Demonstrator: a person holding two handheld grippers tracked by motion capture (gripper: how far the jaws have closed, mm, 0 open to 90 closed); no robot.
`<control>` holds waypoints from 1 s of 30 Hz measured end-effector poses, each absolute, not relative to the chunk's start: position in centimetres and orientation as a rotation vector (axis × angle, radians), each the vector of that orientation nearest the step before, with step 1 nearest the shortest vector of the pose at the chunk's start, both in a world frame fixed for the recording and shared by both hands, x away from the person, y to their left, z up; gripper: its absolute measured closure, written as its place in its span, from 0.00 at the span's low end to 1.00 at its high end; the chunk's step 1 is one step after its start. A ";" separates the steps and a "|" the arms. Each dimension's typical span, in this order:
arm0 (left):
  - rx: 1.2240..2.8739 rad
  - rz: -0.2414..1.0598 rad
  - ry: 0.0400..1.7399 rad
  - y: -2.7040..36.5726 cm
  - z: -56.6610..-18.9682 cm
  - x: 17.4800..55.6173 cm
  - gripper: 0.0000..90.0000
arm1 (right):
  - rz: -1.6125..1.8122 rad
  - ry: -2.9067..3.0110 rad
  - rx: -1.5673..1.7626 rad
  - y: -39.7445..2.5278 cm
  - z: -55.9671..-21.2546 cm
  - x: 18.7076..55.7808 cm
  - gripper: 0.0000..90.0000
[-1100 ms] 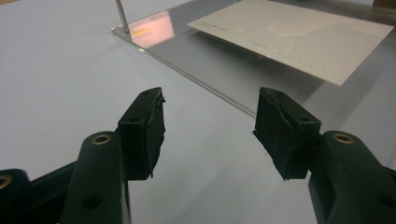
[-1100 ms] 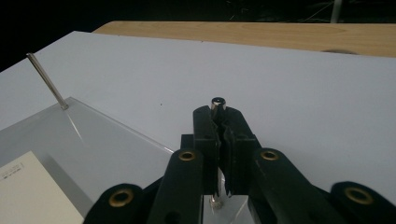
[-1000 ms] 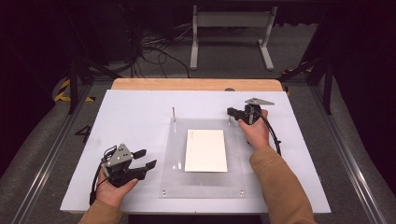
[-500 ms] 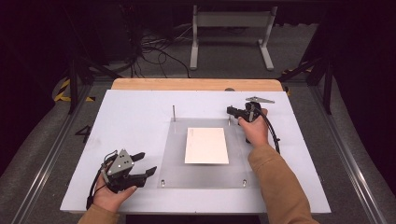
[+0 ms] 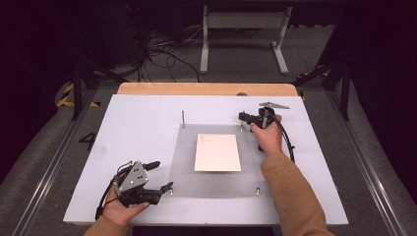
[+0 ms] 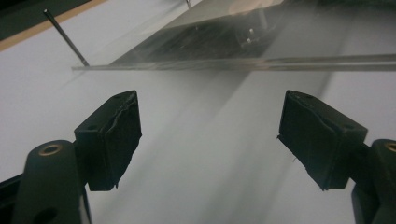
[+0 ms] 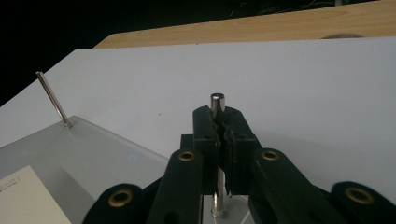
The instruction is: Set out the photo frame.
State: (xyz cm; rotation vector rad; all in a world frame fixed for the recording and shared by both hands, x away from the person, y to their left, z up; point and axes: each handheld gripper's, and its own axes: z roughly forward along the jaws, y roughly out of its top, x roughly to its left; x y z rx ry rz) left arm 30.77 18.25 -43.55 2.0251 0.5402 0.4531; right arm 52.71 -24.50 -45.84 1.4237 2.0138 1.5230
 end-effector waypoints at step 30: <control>1.887 0.496 0.295 15.4 -43.0 30.1 0.46 | 1.516 2.014 1.449 -24.3 -45.9 52.6 0.94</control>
